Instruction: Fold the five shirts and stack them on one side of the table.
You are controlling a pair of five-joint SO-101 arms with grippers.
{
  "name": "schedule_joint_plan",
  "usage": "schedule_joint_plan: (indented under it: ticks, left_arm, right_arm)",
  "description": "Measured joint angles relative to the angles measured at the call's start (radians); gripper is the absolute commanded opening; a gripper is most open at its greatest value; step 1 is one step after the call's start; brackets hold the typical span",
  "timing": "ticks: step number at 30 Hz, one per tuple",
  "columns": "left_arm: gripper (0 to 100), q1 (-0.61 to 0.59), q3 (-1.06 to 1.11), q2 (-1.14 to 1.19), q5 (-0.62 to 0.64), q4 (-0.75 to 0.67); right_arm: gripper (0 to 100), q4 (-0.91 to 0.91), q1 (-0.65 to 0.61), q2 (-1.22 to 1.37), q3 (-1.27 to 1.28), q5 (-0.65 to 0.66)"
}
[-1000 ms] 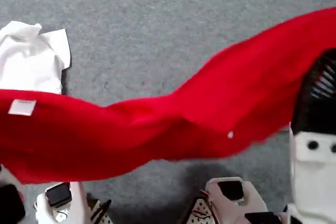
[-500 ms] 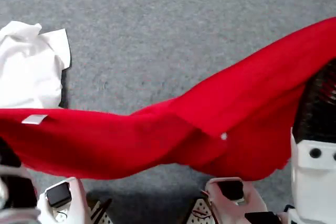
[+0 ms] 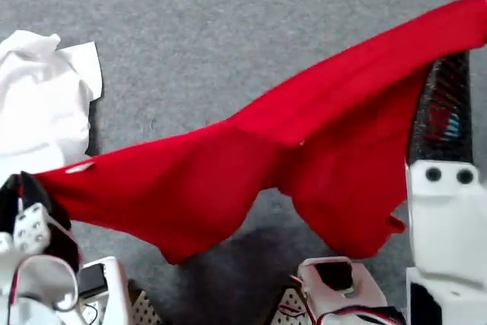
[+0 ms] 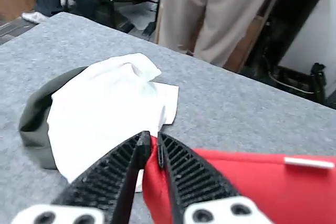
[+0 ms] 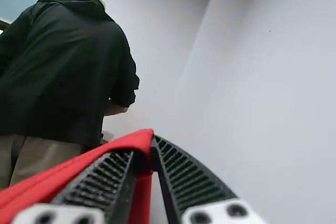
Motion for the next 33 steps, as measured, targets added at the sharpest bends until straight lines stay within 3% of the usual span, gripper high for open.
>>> schedule_joint_plan:
  ticks: [13, 18, 23, 30, 33]
  left_arm:
    - [2, -0.046, -0.012, -0.023, -0.002, -0.198]
    - [2, -0.046, 0.173, -0.026, 0.0, -0.333]
    - [2, -0.043, 0.48, -0.025, 0.0, -0.601]
    - [2, 0.057, 0.964, 0.021, 0.0, -1.129]
    - [2, 0.078, 1.051, 0.115, 0.0, -1.324]
  right_arm:
    - [0.4, 0.002, 0.0, 0.006, 0.11, 0.014]
    - [0.4, -0.021, 0.0, 0.021, 0.279, 0.021]
    - [0.4, -0.181, 0.0, 0.095, 0.552, 0.021]
    - [0.4, -0.592, 0.0, 0.221, 0.898, 0.021]
    - [0.4, -0.74, 0.0, 0.298, 0.944, 0.021]
